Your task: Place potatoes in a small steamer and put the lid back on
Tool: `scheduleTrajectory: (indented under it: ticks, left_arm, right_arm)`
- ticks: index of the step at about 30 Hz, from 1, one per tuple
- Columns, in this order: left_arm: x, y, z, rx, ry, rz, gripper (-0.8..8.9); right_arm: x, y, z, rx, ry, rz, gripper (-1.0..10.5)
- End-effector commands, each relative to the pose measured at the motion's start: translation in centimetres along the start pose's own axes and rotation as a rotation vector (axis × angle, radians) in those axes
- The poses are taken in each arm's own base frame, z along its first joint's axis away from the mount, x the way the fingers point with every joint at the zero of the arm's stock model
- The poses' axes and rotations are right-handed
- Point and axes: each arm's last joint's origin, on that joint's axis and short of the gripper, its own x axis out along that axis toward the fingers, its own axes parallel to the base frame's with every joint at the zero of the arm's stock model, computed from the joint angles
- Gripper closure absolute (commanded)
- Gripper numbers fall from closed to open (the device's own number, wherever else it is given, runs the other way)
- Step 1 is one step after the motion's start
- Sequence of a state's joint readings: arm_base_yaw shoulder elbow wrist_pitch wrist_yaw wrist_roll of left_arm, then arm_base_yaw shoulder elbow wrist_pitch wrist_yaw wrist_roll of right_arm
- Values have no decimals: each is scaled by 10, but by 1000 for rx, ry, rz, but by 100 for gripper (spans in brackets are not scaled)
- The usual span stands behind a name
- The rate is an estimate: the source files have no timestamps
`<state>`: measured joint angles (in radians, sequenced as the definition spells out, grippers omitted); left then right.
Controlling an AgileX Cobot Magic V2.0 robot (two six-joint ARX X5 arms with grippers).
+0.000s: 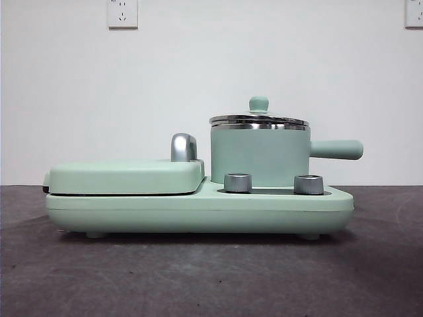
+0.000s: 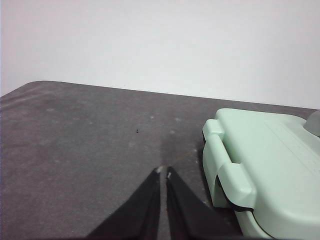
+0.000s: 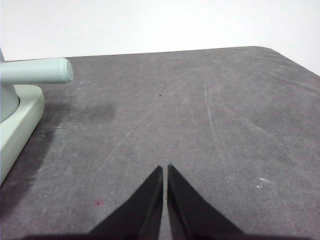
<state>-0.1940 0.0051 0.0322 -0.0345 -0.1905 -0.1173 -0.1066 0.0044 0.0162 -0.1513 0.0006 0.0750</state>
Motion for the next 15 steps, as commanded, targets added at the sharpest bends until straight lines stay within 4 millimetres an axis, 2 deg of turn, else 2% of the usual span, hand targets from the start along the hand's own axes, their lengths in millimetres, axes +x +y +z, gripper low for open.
scheduleTrajectory:
  ticks: [1,10,15]
  left_arm:
    - [1,0,-4,2,8,-2,795]
    - [2,8,-4,20,9,72,795]
    - [1,16,-17,138,152,66,795]
  right_arm:
    - [0,0,-1,-8,-6,-1,932]
    - [0,0,-1,-8,-6,-1,932]
    - [0,0,-1,-8,-6,-1,932]
